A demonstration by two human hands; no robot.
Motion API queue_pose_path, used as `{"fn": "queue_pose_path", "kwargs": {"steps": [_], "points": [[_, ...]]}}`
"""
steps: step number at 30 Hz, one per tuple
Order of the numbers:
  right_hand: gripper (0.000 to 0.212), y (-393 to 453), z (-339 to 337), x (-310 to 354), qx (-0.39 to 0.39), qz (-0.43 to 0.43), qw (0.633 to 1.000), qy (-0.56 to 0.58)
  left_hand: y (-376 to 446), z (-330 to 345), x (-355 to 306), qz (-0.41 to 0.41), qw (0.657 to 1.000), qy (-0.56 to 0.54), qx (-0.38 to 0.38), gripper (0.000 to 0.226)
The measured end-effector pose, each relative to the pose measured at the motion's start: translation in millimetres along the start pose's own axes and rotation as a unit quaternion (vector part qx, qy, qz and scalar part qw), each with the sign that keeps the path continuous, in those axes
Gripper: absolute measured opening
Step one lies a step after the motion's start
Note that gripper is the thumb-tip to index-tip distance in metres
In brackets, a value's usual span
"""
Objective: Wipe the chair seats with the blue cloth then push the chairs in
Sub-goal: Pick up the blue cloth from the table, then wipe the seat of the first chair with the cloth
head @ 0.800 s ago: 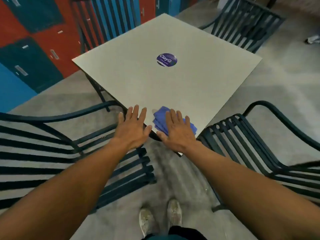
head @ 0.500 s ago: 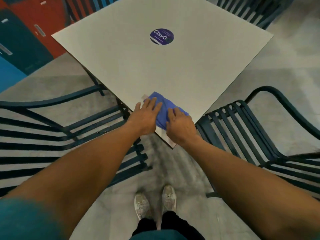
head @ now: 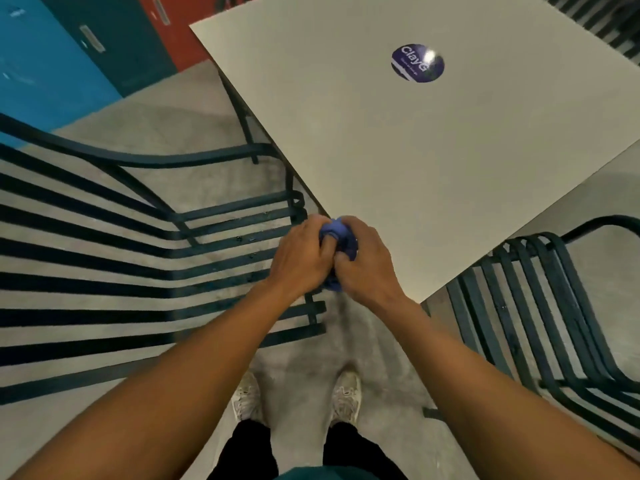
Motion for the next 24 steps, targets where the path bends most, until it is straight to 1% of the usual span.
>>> {"fn": "queue_pose_path", "kwargs": {"steps": [2, 4, 5, 6, 8, 10, 11, 13, 14, 16, 17, 18, 20, 21, 22, 24], "points": [[0.049, 4, 30, 5, 0.039, 0.006, 0.999, 0.036, -11, -17, 26, -0.052, 0.998, -0.031, 0.019, 0.018], [0.052, 10, 60, 6, 0.038, 0.019, 0.998, 0.056, -21, -34, 56, -0.09, 0.994, -0.064, 0.024, 0.025], [0.053, 12, 73, 6, 0.038, 0.019, 0.998, 0.054, -25, -40, 71, -0.094, 0.993, -0.067, 0.03, 0.03], [0.055, 14, 89, 5, 0.045, 0.017, 0.998, 0.04, -29, -48, 90, -0.082, 0.994, -0.055, 0.04, 0.035], [0.06, 18, 118, 6, 0.074, 0.007, 0.997, -0.026, -37, -62, 126, -0.026, 0.997, -0.005, 0.075, 0.037], [0.062, 23, 149, 10, 0.106, -0.033, 0.987, -0.116, -40, -77, 166, 0.027, 0.992, 0.046, 0.11, 0.03], [0.063, 27, 164, 12, 0.121, -0.043, 0.979, -0.161, -39, -84, 184, 0.04, 0.99, 0.064, 0.117, 0.027], [0.062, 33, 194, 13, 0.142, -0.019, 0.961, -0.236, -34, -96, 209, 0.056, 0.989, 0.085, 0.109, 0.026], [0.057, 36, 208, 13, 0.138, -0.003, 0.958, -0.253, -32, -100, 217, 0.068, 0.988, 0.089, 0.101, 0.027], [0.032, 43, 234, 11, 0.101, 0.019, 0.967, -0.233, -27, -101, 236, 0.092, 0.987, 0.092, 0.093, 0.034], [0.019, 48, 245, 7, 0.078, 0.029, 0.975, -0.205, -24, -100, 247, 0.09, 0.987, 0.093, 0.096, 0.04], [0.01, 54, 253, -1, 0.059, 0.049, 0.983, -0.169, -19, -97, 260, 0.078, 0.987, 0.097, 0.103, 0.045], [0.011, 72, 265, -26, 0.028, 0.12, 0.988, -0.093, -4, -86, 292, 0.039, 0.985, 0.129, 0.108, 0.051], [0.014, 84, 266, -41, -0.004, 0.153, 0.986, -0.066, 5, -80, 311, 0.015, 0.982, 0.157, 0.105, 0.057], [0.014, 99, 264, -54, -0.049, 0.17, 0.983, -0.056, 15, -72, 332, -0.014, 0.977, 0.183, 0.109, 0.065], [0.012, 133, 257, -77, -0.122, 0.157, 0.976, -0.089, 33, -52, 374, -0.062, 0.962, 0.227, 0.136, 0.076]]}}
Point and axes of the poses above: each hand's wrist, its own y-axis towards the middle knuckle, its own z-axis out of the palm, x = y × z, the point moved 3 cm from there along y, towards the middle knuckle, and after that the axes turned 11 degrees about y, right-handed, at the moved point
